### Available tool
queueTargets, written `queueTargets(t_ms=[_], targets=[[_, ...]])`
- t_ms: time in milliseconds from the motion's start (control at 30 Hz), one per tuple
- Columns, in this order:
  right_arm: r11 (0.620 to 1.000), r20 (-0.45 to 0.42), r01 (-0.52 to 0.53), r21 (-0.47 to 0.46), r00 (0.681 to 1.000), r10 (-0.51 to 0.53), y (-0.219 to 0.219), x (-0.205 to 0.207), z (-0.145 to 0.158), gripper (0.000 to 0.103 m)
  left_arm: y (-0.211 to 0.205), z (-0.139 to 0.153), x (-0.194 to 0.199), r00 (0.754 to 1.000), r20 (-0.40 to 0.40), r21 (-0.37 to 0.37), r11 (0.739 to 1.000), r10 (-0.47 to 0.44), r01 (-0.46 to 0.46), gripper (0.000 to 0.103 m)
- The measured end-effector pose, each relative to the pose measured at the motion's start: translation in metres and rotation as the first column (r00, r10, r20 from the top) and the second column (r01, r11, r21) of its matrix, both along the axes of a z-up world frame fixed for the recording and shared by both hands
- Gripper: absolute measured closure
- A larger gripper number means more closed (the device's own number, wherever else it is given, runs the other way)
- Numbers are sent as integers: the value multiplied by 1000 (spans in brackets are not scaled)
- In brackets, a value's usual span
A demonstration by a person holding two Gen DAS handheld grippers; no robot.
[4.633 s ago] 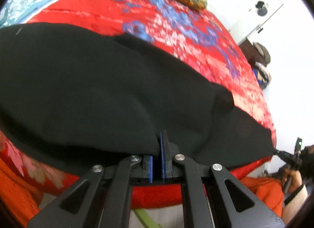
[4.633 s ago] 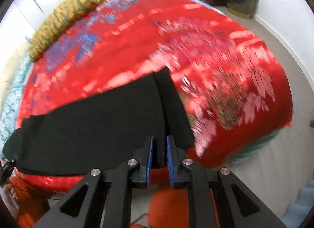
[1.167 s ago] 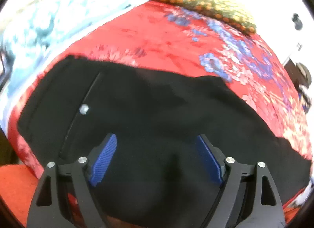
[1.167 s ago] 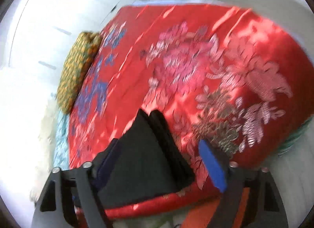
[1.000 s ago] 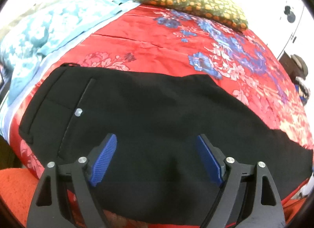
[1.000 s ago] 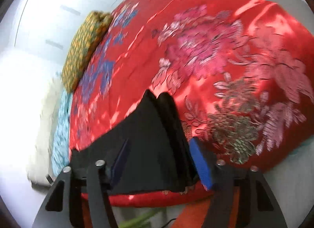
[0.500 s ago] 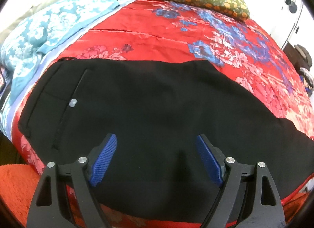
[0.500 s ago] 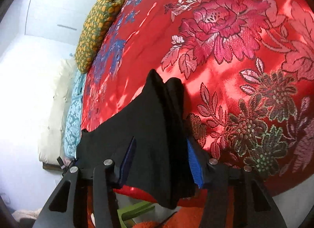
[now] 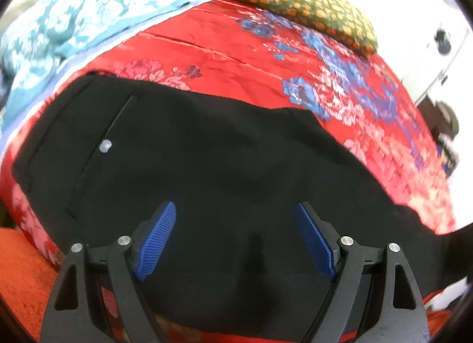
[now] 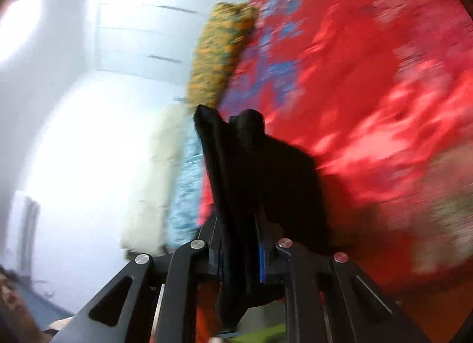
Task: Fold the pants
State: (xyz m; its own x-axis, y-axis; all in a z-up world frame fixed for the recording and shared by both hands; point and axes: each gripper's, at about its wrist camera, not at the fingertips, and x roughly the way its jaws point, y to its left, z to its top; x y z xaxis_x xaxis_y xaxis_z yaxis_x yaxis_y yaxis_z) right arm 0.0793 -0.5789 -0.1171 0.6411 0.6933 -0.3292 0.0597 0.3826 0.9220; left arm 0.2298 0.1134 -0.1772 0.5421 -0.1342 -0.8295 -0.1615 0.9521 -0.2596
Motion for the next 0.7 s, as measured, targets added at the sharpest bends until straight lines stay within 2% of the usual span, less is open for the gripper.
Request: queueTargets(t_ms=[167, 300, 467, 533, 567, 600, 633, 700], targets=[[985, 77, -81, 153, 995, 69, 113, 38, 1, 86, 14, 3, -4, 1000, 10, -89, 996, 14, -13, 18], [971, 66, -164, 176, 986, 155, 207, 74, -16, 86, 27, 11, -7, 999, 32, -145, 989, 22, -17, 18], [965, 6, -251, 80, 968, 251, 308, 109, -38, 86, 37, 15, -11, 998, 48, -184, 983, 29, -20, 18], [958, -28, -287, 14, 957, 288, 343, 117, -48, 86, 36, 16, -10, 999, 52, -182, 983, 15, -5, 18], [947, -52, -316, -56, 948, 313, 365, 121, -52, 86, 34, 16, -10, 999, 52, -175, 985, -1, 10, 18], [931, -76, -339, -135, 941, 331, 381, 123, -55, 76, 31, 16, -9, 999, 50, -170, 985, -15, 24, 18], [901, -116, -361, -242, 932, 342, 402, 126, -58, 56, 30, 15, -10, 998, 48, -169, 985, -29, 37, 18], [834, -177, -410, -369, 912, 370, 435, 128, -60, 29, 26, 15, -10, 997, 47, -176, 982, -57, 65, 18]])
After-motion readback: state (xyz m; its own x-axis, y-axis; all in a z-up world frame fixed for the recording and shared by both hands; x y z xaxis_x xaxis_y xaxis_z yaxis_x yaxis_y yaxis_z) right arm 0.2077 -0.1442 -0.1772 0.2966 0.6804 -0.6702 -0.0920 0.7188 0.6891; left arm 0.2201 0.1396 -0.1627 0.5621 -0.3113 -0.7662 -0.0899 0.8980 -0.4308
